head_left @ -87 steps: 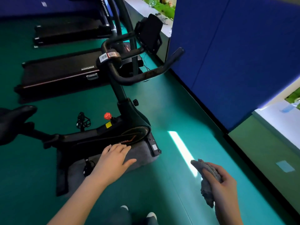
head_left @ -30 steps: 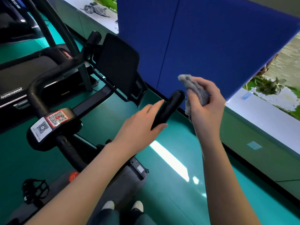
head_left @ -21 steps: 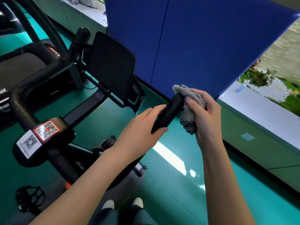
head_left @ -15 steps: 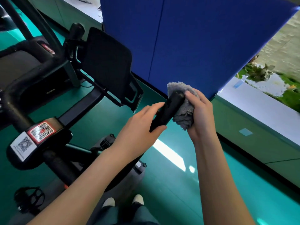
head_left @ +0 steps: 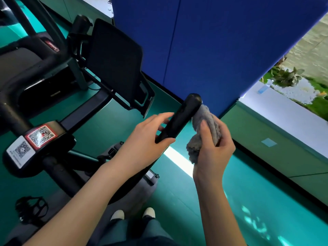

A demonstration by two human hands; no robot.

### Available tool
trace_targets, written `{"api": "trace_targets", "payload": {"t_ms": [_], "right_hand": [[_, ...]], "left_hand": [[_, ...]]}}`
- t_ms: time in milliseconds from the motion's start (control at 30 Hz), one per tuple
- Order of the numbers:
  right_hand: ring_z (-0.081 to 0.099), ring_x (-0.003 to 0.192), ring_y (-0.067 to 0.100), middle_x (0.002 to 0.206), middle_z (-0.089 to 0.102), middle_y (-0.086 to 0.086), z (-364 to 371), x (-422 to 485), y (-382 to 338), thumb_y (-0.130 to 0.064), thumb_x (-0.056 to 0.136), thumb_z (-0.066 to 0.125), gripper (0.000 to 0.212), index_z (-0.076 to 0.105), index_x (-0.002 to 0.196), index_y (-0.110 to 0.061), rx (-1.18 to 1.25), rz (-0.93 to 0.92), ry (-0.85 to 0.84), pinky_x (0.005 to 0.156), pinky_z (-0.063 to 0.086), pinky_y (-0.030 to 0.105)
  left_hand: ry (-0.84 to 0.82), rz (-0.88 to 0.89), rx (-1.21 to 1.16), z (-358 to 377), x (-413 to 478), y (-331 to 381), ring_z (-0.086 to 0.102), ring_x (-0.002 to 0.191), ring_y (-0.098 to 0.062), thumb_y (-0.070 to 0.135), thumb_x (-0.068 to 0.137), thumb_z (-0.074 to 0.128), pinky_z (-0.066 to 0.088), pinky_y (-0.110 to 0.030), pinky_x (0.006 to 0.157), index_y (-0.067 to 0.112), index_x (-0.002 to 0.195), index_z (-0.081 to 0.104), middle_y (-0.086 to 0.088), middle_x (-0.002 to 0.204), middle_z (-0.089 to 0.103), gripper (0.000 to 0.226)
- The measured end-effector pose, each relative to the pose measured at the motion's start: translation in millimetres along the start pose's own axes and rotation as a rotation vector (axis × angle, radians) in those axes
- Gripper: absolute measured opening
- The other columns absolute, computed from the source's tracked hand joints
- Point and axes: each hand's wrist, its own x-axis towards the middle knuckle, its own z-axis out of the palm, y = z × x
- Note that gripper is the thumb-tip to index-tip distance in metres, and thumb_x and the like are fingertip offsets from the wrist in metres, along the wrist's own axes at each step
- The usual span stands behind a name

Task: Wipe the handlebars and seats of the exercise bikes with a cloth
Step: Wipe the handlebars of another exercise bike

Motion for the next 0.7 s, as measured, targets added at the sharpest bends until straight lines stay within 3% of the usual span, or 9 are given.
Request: {"api": "trace_targets", "payload": {"t_ms": [100,167,267,400,533,600,700], "right_hand": [[0.057,0.087,0.017,0.095,0.059,0.015,12.9,-14.9,3.1,-0.01,0.079,0.067,0.016,0.065,0.095,-0.009,-0.103,-0.174,-0.032,0.078,0.047,0.027],[0.057,0.09,0.013,0.095,0.057,0.011,17.0,-37.2,12.2,-0.004,0.076,0.069,0.016,0.067,0.092,-0.006,-0.159,-0.237,-0.124,0.078,0.046,0.022],[0.061,0.09,0.02,0.096,0.058,0.004,10.4,-51.8,15.8,-0.006,0.076,0.07,0.017,0.072,0.093,-0.009,-0.17,-0.198,-0.181,0.077,0.051,0.037],[0.06,0.095,0.021,0.102,0.057,0.002,3.3,-13.5,-7.1,-0.005,0.079,0.07,0.019,0.07,0.098,-0.009,-0.153,-0.374,-0.07,0.078,0.053,0.041],[0.057,0.1,0.01,0.106,0.058,0.008,10.6,6.0,-9.1,0.003,0.079,0.071,0.021,0.07,0.099,0.0,-0.28,-0.517,-0.088,0.09,0.043,0.019],[0.057,0.101,0.011,0.106,0.058,0.011,8.7,-10.8,3.0,0.008,0.076,0.072,0.024,0.071,0.099,0.001,-0.333,-0.5,-0.143,0.09,0.044,0.017],[0.057,0.098,0.006,0.103,0.061,0.01,1.5,-34.3,13.0,0.008,0.074,0.072,0.026,0.072,0.097,-0.002,-0.351,-0.456,-0.199,0.088,0.043,0.017]], "left_hand": [[0.021,-0.003,0.004,0.5,-2.1,2.9,0.052,0.1,0.005,0.02,0.081,0.068,0.049,-0.022,0.088,0.036,0.13,0.046,0.027,0.109,0.052,0.056],[0.021,-0.005,0.007,-1.0,-3.1,3.3,0.053,0.101,0.002,0.01,0.08,0.066,0.049,-0.024,0.091,0.032,0.132,0.046,0.02,0.113,0.053,0.06],[-0.021,-0.003,0.036,-4.4,-7.9,1.8,0.053,0.103,0.002,0.008,0.079,0.065,0.047,-0.02,0.09,0.031,0.135,0.044,0.018,0.118,0.05,0.064],[-0.009,-0.045,0.038,-4.5,-15.3,-1.9,0.052,0.103,0.006,0.021,0.08,0.07,0.042,-0.008,0.083,0.038,0.132,0.045,0.023,0.118,0.052,0.06],[0.012,-0.057,0.032,-3.5,-16.0,-1.5,0.052,0.101,0.008,0.024,0.08,0.07,0.041,-0.003,0.078,0.037,0.128,0.048,0.024,0.115,0.052,0.054],[0.008,-0.059,0.024,-4.1,-14.8,-2.4,0.051,0.1,0.011,0.024,0.08,0.071,0.04,0.0,0.076,0.036,0.128,0.049,0.023,0.114,0.052,0.054],[-0.018,-0.063,-0.002,-5.9,-12.7,-4.8,0.053,0.099,0.008,0.024,0.08,0.071,0.044,-0.01,0.081,0.035,0.127,0.05,0.019,0.117,0.055,0.052]]}}
